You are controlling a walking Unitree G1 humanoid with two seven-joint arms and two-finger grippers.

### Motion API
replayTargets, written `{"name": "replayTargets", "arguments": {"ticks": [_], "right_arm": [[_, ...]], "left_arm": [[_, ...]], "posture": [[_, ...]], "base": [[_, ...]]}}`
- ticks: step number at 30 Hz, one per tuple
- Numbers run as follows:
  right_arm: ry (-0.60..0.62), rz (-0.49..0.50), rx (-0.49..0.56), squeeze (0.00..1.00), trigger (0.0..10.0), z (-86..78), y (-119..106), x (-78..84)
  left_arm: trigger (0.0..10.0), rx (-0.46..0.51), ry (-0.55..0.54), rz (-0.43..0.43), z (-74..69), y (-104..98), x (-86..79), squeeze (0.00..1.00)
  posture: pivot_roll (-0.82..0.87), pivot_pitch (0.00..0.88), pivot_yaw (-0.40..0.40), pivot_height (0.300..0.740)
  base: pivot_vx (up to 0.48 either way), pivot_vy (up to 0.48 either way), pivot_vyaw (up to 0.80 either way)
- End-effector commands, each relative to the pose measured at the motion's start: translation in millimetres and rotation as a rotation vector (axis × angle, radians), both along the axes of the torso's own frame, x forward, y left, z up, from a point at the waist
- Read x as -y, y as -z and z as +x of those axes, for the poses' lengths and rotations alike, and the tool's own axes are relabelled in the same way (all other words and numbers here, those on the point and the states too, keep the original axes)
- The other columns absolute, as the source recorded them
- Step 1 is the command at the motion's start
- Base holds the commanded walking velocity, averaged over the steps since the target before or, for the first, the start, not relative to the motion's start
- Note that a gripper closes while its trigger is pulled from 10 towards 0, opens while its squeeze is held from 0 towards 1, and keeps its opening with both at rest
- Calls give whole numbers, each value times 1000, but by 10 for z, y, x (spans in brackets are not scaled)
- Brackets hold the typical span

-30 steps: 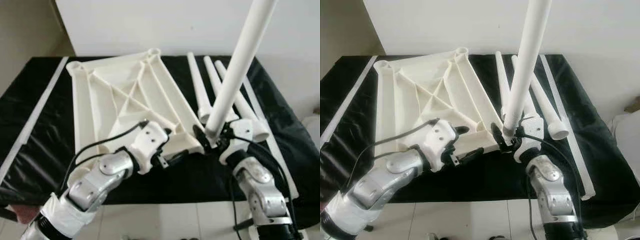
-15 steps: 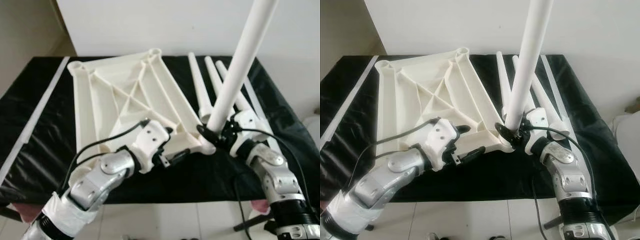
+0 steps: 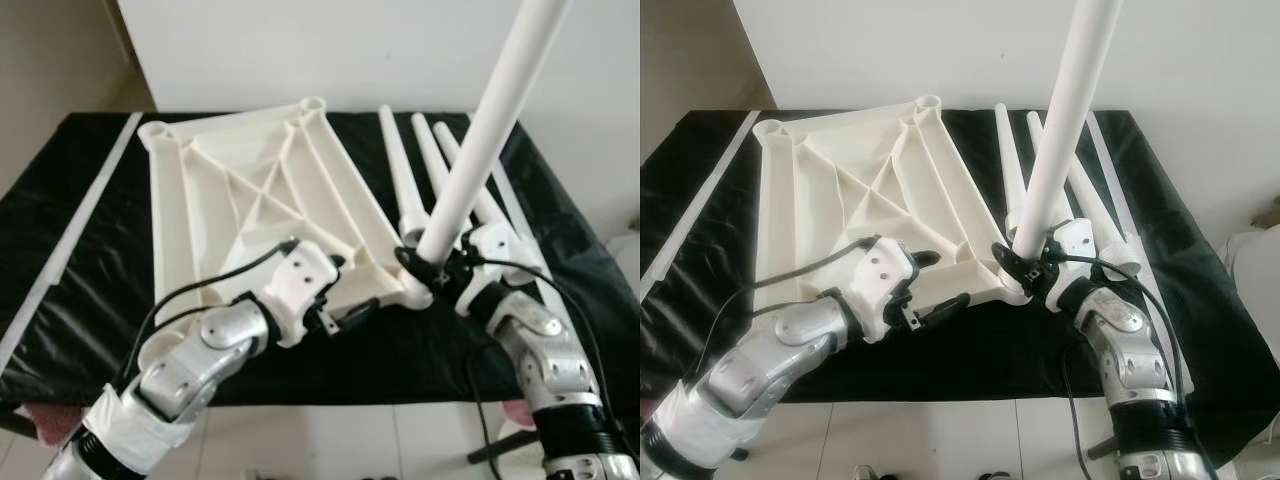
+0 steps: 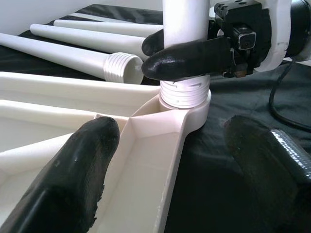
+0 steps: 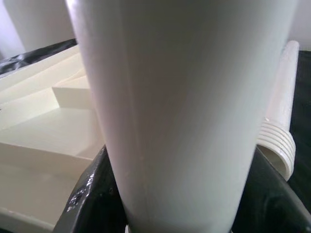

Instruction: Building children table

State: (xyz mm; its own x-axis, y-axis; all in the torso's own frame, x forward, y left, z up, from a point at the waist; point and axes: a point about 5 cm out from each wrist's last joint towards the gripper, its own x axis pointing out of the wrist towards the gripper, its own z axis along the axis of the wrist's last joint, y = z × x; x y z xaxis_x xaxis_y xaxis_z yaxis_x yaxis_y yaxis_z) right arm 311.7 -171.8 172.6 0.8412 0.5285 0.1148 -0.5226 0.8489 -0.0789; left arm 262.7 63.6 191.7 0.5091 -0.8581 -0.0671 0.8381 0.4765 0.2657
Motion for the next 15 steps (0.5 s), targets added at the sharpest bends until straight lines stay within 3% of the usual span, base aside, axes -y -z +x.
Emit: {"name": "replayTargets", "arguments": {"ticks": [1,6,9,13,15], "right_arm": [[51,48,-37,0,10000,-3,38,24],[173,43,-51,0,10000,-37,42,-113],[315,63,-66,0,10000,-105,81,-234],[367,68,-72,0,10000,-135,94,-268],[489,91,-43,0,10000,-197,106,-318]], "left_arm": [[10000,-31,152,41,-87,46,21,0],[10000,-41,150,46,-78,85,14,0],[10000,-43,154,47,-81,87,12,0],[10000,-43,155,50,-82,89,11,0],[10000,-44,160,55,-83,94,7,0]], "posture": [[-105,139,29,740],[-106,136,28,740],[-105,130,28,740],[-104,130,28,740],[-103,124,31,740]], "base": [[0,0,0],[0,0,0],[0,0,0],[0,0,0],[0,0,0]]}}
